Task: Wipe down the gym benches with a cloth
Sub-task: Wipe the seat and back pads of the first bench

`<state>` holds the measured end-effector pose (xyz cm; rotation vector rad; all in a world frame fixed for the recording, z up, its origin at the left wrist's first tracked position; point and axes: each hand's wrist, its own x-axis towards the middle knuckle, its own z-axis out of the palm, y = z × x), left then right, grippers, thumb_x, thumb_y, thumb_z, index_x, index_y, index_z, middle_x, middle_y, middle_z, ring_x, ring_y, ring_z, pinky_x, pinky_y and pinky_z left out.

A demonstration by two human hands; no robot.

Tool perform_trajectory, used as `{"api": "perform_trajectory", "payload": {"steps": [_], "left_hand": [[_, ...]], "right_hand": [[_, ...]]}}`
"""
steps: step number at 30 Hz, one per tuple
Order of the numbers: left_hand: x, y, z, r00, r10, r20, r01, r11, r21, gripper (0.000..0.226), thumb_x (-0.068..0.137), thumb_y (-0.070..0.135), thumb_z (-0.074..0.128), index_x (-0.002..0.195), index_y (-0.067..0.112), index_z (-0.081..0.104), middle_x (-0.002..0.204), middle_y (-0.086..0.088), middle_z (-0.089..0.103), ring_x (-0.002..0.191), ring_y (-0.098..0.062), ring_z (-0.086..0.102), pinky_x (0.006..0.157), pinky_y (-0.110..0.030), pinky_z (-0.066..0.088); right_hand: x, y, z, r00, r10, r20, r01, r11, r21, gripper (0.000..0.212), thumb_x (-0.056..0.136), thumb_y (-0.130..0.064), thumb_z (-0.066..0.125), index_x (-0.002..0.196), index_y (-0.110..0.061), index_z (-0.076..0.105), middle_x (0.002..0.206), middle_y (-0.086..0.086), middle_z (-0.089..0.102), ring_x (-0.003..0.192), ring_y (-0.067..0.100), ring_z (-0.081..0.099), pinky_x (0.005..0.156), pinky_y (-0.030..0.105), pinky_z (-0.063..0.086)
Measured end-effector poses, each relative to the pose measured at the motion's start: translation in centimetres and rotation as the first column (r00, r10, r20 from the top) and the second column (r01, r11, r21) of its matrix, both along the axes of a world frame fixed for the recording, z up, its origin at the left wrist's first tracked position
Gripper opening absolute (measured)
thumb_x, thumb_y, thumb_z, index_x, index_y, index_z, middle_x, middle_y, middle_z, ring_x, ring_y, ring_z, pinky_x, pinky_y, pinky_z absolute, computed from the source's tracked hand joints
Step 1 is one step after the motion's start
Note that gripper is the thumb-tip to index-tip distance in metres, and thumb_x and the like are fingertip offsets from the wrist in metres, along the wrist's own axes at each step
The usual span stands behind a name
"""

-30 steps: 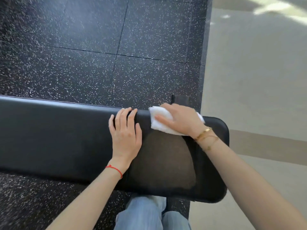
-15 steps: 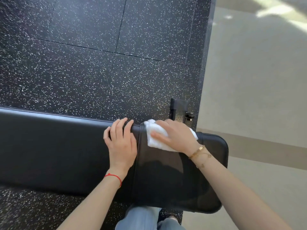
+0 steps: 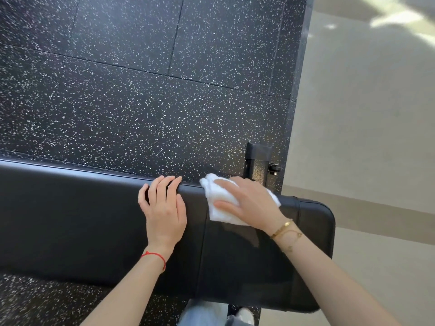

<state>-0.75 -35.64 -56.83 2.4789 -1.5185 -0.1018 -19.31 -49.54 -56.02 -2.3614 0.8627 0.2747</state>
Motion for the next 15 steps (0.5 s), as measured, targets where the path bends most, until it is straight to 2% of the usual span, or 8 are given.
{"api": "perform_trajectory", "payload": {"steps": [3,6,10,13,15], "left_hand": [[0.1,0.0,0.0,1.0,0.003,-0.016,-0.003,1.0,-0.024,0.039,0.096,0.014,0.044,0.131,0.01,0.06,0.13,-0.007,0.059,0.129,-0.029,0.05,0.114,-0.055,0.028],[0.1,-0.1,0.0,1.0,-0.001,-0.013,0.0,0.999,-0.039,0.04,0.095,0.014,0.042,0.13,0.01,0.061,0.129,-0.006,0.06,0.128,-0.029,0.051,0.114,-0.054,0.028],[0.3,0.1,-0.1,1.0,0.0,-0.029,-0.002,0.998,-0.058,0.041,0.094,0.013,0.04,0.128,0.01,0.063,0.127,-0.005,0.062,0.127,-0.029,0.053,0.113,-0.054,0.029],[0.3,0.2,-0.2,1.0,-0.016,-0.026,0.014,0.997,-0.071,0.04,0.094,0.013,0.041,0.128,0.011,0.062,0.128,-0.004,0.061,0.127,-0.028,0.052,0.113,-0.054,0.029],[0.3,0.2,-0.3,0.999,-0.025,-0.027,0.023,0.997,-0.078,0.039,0.094,0.013,0.043,0.129,0.011,0.062,0.129,-0.004,0.061,0.128,-0.027,0.051,0.114,-0.053,0.028]], "right_hand": [[-0.9,-0.6,0.4,0.992,-0.107,-0.061,0.11,0.993,0.046,0.067,0.088,-0.074,0.018,0.131,-0.036,0.053,0.105,-0.004,0.063,0.093,0.022,0.062,0.079,0.043,0.047],[2.8,0.1,0.4,0.989,-0.127,-0.08,0.134,0.987,0.085,0.072,0.084,-0.073,0.013,0.128,-0.034,0.055,0.103,0.001,0.064,0.091,0.025,0.063,0.08,0.043,0.048],[4.8,1.4,-0.2,0.998,-0.059,-0.018,0.059,0.997,-0.042,0.06,0.092,-0.067,0.025,0.13,-0.032,0.055,0.102,0.003,0.063,0.084,0.029,0.062,0.073,0.042,0.047],[1.1,1.4,-0.2,0.994,-0.084,0.064,0.091,0.99,-0.111,0.064,0.095,-0.071,0.021,0.127,-0.029,0.057,0.098,0.0,0.063,0.079,0.027,0.06,0.068,0.042,0.046],[-2.1,1.2,-0.1,0.987,-0.15,0.066,0.159,0.97,-0.184,0.067,0.096,-0.071,0.017,0.126,-0.028,0.058,0.099,0.001,0.064,0.081,0.027,0.06,0.07,0.043,0.046]]}}
